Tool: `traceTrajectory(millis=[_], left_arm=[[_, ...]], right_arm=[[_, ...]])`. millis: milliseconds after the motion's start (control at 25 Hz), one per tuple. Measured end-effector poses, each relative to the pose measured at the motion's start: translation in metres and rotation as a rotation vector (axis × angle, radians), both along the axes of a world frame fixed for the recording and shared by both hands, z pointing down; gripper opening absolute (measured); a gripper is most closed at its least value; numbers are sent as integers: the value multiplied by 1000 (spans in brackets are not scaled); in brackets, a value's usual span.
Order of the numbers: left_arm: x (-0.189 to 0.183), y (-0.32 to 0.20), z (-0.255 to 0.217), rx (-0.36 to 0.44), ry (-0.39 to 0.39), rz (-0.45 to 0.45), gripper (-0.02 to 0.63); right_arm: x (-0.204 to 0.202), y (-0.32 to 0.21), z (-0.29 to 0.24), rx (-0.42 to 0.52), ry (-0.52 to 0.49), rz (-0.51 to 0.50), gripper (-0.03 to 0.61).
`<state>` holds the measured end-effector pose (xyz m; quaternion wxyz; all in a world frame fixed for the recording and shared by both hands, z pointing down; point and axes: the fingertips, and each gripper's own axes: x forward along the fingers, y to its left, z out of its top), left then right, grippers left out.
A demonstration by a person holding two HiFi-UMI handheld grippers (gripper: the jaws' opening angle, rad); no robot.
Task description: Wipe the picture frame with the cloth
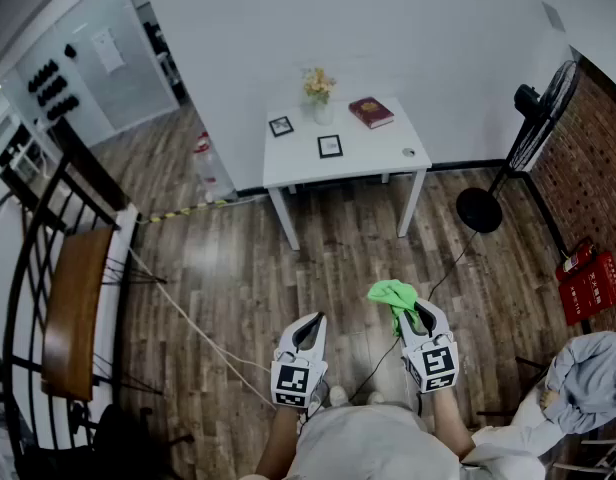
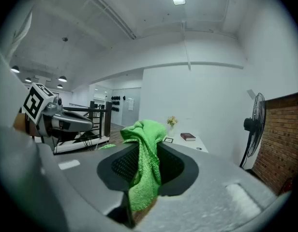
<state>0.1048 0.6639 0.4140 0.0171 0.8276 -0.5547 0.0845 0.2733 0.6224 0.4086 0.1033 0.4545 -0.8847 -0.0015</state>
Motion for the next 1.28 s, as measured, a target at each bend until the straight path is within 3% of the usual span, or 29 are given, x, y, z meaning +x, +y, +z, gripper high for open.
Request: traceTrajectory(millis=[680,1000,1280], left_arm=[[-57,-61,7,3,10,30,20],[-69,-123,20,-11,16,12,20],[-74,-206,21,-40,18,-12,20]], right_arm=[[-73,-47,13,-24,-5,6,92],[-81,-116,27,-38,-8,7,92],[-86,-203,27,-60,-4,-17,92]])
